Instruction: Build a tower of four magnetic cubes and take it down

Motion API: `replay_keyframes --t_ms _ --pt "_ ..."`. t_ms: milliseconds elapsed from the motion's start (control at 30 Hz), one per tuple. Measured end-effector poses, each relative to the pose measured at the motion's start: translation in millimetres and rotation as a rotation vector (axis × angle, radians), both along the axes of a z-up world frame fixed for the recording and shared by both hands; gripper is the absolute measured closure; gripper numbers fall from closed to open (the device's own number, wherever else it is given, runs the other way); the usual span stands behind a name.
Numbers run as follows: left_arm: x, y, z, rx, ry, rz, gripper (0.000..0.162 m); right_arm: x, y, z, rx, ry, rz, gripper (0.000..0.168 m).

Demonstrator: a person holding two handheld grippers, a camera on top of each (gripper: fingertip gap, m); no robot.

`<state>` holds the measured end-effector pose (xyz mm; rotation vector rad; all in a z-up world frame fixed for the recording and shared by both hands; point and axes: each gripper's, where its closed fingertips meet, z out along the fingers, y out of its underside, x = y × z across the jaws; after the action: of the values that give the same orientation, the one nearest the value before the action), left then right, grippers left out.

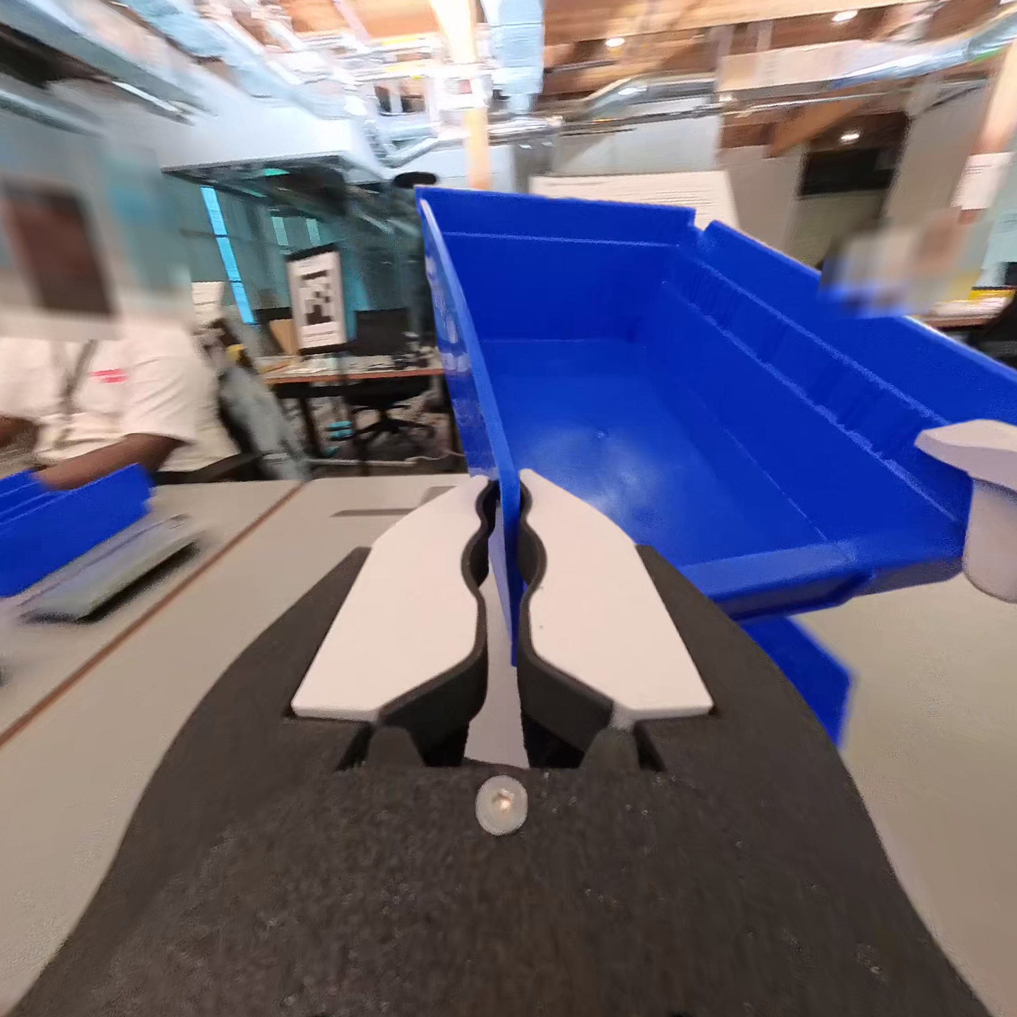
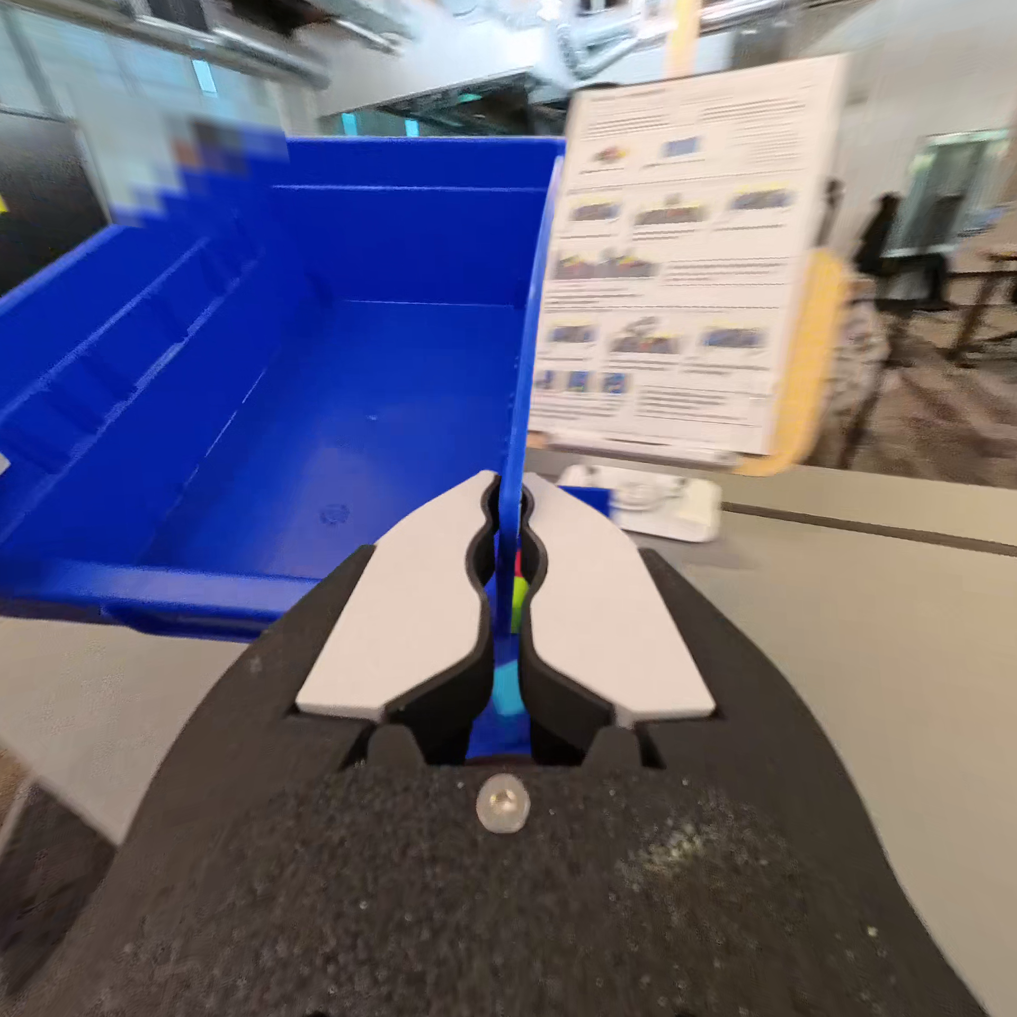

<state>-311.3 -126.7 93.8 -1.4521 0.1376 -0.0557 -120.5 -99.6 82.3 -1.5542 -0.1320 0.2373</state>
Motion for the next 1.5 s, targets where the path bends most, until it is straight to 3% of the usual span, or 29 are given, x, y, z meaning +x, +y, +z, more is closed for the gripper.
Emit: replay_keyframes --t_ms 167,333,467,633,833,1067,1133,1167,1233,1333,1433,1500 --pt "169 38 -17 -0.069 0.02 -0.265 0.157 170 -12 -4 -0.066 0.024 -0.298 0.166" --pt "309 51 -69 -0.198 0.026 -0.424 0.158 304 -26 -53 -0.229 0.023 -0.47 0.165" --pt "385 57 -124 -0.299 0.064 -0.466 0.157 378 -24 -106 -0.338 0.048 -0.503 0.166" --pt "427 62 -169 -0.347 0.125 -0.459 0.156 420 -11 -158 -0.379 0.119 -0.462 0.165" --pt "439 63 -205 -0.426 0.163 -0.47 0.155 433 -1 -191 -0.416 0.106 -0.415 0.166" --pt "456 44 -214 -0.438 0.182 -0.557 0.145 453 0 -205 -0.397 0.179 -0.382 0.162" --pt "451 36 -206 -0.428 0.19 -0.579 0.121 461 -2 -203 -0.385 0.197 -0.407 0.147" --pt "442 31 -200 -0.427 0.194 -0.595 0.119 466 -5 -199 -0.379 0.193 -0.435 0.136" --pt "415 19 -184 -0.43 0.167 -0.648 0.117 473 -13 -184 -0.354 0.189 -0.481 0.127" --pt "350 -2 -153 -0.438 0.087 -0.72 0.115 474 -27 -143 -0.261 0.195 -0.538 0.126" --pt "252 1 -129 -0.411 0.039 -0.619 0.111 445 -32 -88 -0.154 0.145 -0.512 0.126" --pt "172 17 -123 -0.39 0.03 -0.456 0.108 401 -26 -52 -0.093 0.087 -0.431 0.126"
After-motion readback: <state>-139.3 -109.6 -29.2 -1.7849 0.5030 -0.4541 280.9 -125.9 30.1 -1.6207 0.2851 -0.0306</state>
